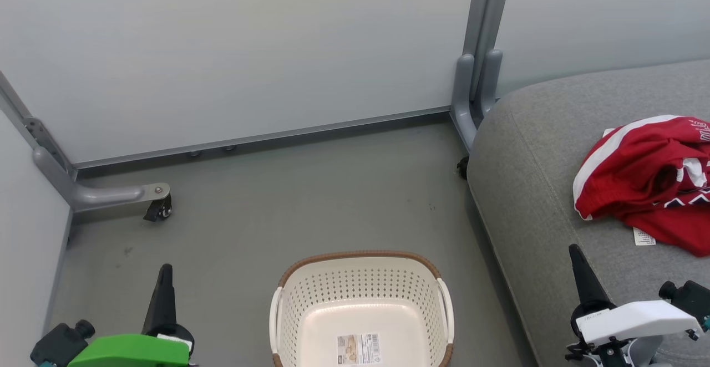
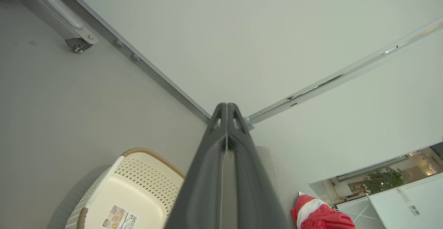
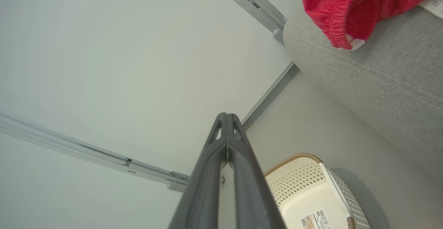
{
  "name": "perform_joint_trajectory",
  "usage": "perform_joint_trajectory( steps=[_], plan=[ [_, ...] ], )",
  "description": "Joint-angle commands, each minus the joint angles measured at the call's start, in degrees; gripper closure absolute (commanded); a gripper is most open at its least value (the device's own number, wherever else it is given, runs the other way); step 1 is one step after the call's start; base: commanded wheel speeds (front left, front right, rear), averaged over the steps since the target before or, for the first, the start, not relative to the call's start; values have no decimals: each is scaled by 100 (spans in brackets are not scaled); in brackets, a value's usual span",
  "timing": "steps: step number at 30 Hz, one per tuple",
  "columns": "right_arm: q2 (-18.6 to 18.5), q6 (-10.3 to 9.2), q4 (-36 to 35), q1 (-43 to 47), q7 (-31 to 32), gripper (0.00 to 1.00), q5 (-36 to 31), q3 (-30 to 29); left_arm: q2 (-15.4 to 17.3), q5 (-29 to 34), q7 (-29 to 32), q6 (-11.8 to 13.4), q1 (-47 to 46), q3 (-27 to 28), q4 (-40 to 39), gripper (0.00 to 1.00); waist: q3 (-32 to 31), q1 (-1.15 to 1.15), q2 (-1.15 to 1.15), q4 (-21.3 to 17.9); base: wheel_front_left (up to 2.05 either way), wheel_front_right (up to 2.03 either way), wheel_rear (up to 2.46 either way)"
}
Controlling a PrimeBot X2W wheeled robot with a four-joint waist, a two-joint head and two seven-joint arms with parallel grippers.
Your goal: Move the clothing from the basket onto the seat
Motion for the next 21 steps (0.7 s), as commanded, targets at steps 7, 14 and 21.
perform_joint_trajectory(
  steps=[7, 14, 21],
  plan=[
    [-40, -2, 20, -204, 135, 100, 546, -76, 48, -560, 127, -53, -278, 88, 26, 100, 41, 0, 9, -5, 0, 0, 0],
    [-41, -2, 65, -279, 240, 100, 944, -121, 47, -960, 234, -70, -373, 143, 77, 100, 79, 0, 10, -10, 0, 0, 0],
    [-40, -2, 114, -339, 339, 100, 1328, -167, 44, -1344, 335, -86, -468, 197, 130, 100, 118, 0, 11, -15, 0, 0, 0]
  ],
)
